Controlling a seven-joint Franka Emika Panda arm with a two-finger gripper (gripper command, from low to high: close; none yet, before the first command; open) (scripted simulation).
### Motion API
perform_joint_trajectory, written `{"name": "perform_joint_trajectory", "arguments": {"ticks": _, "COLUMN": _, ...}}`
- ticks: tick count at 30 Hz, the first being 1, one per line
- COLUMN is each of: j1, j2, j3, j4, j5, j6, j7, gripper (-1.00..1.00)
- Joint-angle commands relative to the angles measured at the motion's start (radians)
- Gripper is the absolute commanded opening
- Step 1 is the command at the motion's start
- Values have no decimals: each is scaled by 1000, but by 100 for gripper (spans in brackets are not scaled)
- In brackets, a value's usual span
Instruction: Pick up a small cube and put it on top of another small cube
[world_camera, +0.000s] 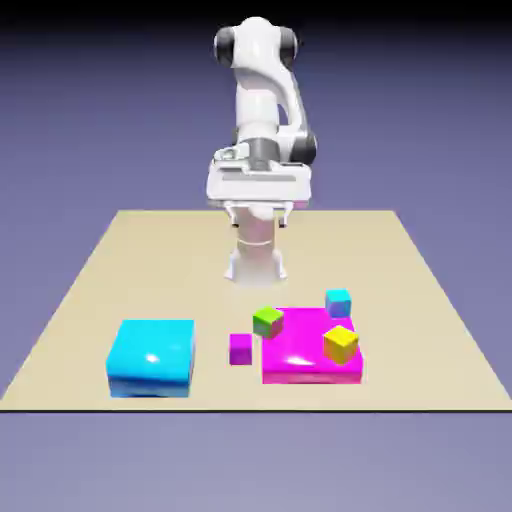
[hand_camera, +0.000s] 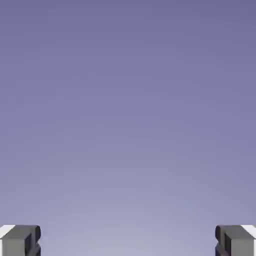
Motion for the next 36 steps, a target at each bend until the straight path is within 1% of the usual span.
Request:
{"name": "perform_joint_trajectory", "arguments": {"ticks": 1, "j1": -36, "j2": 28, "j3": 25, "j4": 7, "j5": 24, "j6": -20, "j7": 27, "gripper": 0}}
{"name": "perform_joint_trajectory", "arguments": {"ticks": 26, "j1": -934, "j2": 713, "j3": 634, "j4": 169, "j5": 615, "j6": -512, "j7": 688, "gripper": 0}}
{"name": "perform_joint_trajectory", "arguments": {"ticks": 27, "j1": -934, "j2": 713, "j3": 634, "j4": 169, "j5": 615, "j6": -512, "j7": 688, "gripper": 0}}
{"name": "perform_joint_trajectory", "arguments": {"ticks": 34, "j1": -850, "j2": 951, "j3": 598, "j4": 185, "j5": 608, "j6": -283, "j7": 671, "gripper": 0}}
{"name": "perform_joint_trajectory", "arguments": {"ticks": 35, "j1": -850, "j2": 951, "j3": 598, "j4": 185, "j5": 608, "j6": -283, "j7": 671, "gripper": -100}}
{"name": "perform_joint_trajectory", "arguments": {"ticks": 36, "j1": -850, "j2": 951, "j3": 598, "j4": 185, "j5": 608, "j6": -283, "j7": 671, "gripper": -100}}
